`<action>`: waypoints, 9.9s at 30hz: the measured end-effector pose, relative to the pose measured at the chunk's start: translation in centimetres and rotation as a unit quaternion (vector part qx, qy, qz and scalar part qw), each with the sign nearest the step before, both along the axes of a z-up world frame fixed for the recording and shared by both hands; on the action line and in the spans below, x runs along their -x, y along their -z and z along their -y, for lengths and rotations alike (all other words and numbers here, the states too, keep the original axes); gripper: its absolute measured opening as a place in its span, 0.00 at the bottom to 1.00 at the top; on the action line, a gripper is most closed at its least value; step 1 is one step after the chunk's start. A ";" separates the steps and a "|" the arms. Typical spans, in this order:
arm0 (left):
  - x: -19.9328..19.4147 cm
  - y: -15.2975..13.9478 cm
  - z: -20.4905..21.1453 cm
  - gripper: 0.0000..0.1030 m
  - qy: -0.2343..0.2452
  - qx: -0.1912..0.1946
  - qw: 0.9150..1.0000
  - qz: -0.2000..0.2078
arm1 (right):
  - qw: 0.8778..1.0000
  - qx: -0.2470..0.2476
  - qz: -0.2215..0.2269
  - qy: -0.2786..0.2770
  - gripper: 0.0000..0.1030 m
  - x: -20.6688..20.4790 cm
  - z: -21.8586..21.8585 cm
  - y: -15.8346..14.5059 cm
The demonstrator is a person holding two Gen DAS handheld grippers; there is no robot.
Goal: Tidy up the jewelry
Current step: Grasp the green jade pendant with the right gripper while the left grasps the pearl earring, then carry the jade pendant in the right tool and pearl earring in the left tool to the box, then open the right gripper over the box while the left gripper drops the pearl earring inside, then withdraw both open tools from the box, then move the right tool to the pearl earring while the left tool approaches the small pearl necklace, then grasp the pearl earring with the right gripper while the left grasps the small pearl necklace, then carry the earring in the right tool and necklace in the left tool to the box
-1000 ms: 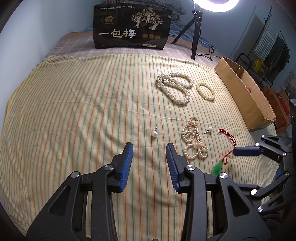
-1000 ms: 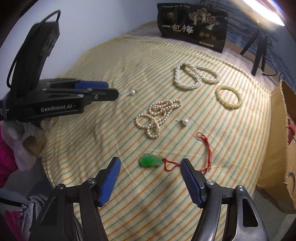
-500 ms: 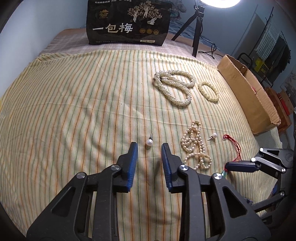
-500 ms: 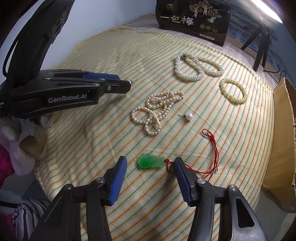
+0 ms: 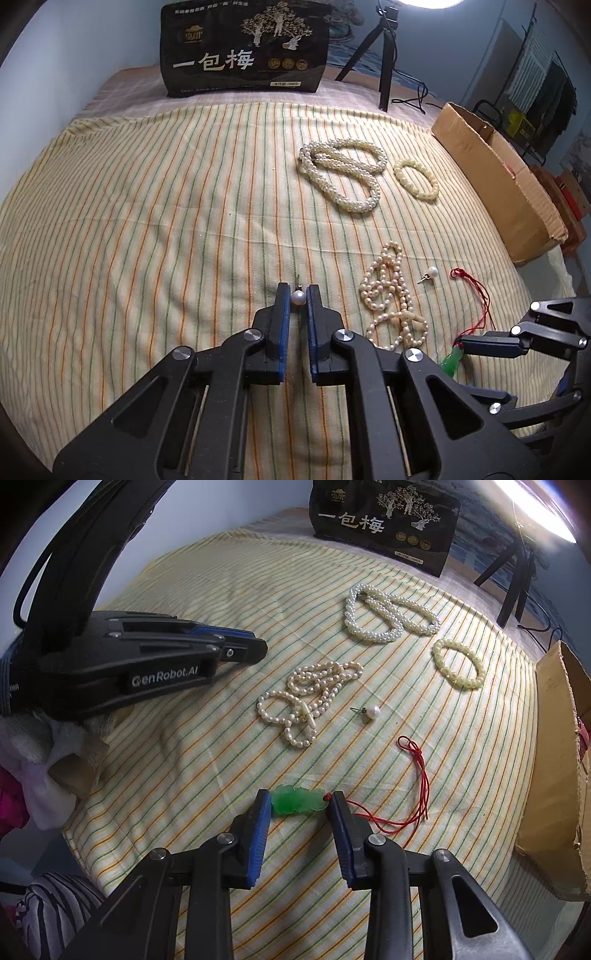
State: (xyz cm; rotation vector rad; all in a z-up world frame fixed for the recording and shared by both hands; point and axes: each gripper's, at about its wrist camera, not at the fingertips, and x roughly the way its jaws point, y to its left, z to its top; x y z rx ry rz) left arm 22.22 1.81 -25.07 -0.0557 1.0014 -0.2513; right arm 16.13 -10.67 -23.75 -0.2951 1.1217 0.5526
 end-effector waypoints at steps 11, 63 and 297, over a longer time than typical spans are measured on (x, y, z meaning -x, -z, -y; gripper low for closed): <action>0.7 -1.3 -0.3 0.06 -0.004 -0.001 1.000 0.011 | 0.999 -0.031 0.000 0.014 0.31 0.8 1.7 -1.1; 4.4 -13.6 13.3 0.06 0.121 0.032 0.987 0.105 | 0.970 -0.073 0.151 0.174 0.31 2.7 21.8 -17.6; 5.2 -10.7 7.8 0.05 0.069 0.031 0.991 0.108 | 0.978 -0.106 0.096 0.155 0.09 0.6 17.6 -11.1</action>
